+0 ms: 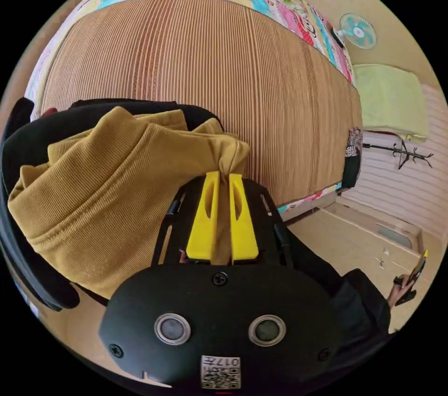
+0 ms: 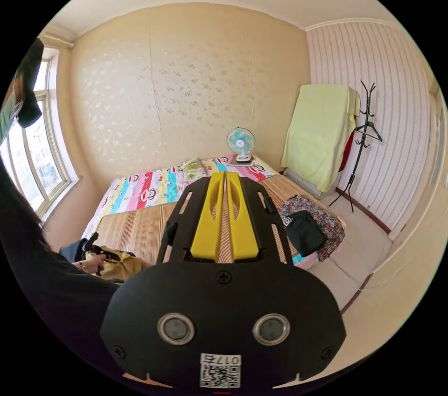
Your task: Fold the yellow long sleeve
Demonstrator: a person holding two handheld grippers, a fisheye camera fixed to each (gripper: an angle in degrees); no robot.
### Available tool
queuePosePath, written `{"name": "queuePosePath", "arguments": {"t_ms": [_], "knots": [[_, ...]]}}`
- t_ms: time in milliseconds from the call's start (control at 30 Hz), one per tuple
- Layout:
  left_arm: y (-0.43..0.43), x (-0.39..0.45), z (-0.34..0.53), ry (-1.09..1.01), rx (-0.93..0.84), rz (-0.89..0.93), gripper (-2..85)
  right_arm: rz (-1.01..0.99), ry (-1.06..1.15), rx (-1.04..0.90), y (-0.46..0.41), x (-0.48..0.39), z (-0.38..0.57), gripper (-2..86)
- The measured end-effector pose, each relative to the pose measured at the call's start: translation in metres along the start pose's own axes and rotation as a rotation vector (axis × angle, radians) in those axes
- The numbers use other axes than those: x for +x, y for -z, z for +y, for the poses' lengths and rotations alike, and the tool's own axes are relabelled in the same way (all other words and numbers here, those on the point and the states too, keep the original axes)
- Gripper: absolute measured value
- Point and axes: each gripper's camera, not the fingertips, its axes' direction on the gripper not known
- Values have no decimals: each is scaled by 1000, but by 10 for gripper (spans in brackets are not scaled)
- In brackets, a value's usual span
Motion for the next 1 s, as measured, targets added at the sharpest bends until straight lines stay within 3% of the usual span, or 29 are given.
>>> {"name": "queuePosePath", "arguments": {"t_ms": [67,133,300,467,533,567,633,733,833,1000], "knots": [[15,-19,20,-12,31,278,28,-44,23,-31,-7,-8,1,3],[54,-20,61,-278,111,519,19,-118,19,-82,-18,-10,-1,3],[177,-24,176,-712,376,908,6,-367,83,-114,-52,-7,-3,4],[298,11,291,-1230,650,938,2,-599,162,-77,-79,-13,-17,5],[326,40,327,-1570,741,1050,2,-667,201,-44,-87,-17,-21,5],[329,44,329,-1636,758,1108,3,-703,241,-35,-93,-20,-23,6],[326,58,308,-1784,692,1348,2,-740,309,-45,-104,-25,-23,6],[300,81,257,-1656,617,1519,-1,-786,341,-67,-123,-29,-21,8],[260,142,248,-1759,428,1728,-3,-892,320,-23,-132,-30,-16,14],[175,257,265,-1762,128,1904,-4,-1117,311,7,-158,-56,-11,54]]}}
